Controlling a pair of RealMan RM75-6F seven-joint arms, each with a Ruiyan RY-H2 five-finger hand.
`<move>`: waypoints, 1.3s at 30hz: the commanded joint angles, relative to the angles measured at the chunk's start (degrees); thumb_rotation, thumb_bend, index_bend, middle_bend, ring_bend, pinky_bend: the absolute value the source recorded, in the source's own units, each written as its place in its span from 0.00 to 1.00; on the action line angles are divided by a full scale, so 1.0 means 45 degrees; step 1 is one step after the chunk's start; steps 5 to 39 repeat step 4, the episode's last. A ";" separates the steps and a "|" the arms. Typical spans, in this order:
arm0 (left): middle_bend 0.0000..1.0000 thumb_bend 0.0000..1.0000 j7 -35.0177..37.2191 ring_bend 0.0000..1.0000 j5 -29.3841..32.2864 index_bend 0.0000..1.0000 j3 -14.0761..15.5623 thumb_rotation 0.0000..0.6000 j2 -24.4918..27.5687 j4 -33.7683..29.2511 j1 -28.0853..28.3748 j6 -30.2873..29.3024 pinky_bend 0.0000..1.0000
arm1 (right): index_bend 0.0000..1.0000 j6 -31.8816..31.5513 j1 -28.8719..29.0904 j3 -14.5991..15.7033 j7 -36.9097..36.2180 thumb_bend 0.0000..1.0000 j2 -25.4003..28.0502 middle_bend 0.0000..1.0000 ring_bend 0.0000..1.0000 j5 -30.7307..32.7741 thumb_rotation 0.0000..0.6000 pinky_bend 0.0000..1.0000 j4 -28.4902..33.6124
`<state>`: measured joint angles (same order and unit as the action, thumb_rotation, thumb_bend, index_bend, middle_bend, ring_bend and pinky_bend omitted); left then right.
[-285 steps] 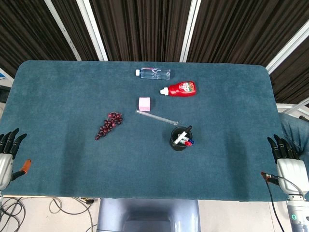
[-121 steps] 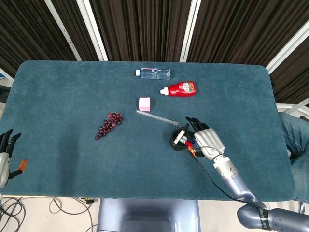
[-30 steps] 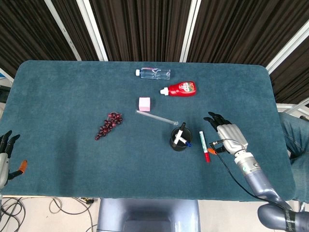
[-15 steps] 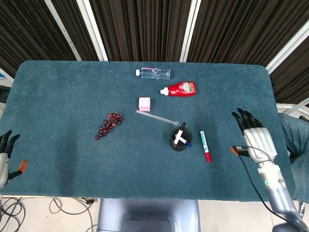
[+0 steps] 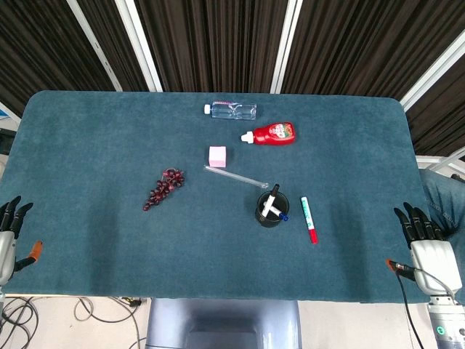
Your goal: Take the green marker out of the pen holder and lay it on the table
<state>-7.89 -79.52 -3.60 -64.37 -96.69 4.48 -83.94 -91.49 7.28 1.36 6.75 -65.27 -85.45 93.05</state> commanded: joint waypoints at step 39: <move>0.00 0.33 0.0007 0.00 -0.0071 0.12 0.0023 1.00 0.0028 0.0036 -0.0002 -0.0013 0.02 | 0.05 0.0261 -0.0056 -0.0097 -0.0013 0.19 -0.0064 0.00 0.05 -0.0063 1.00 0.21 -0.0105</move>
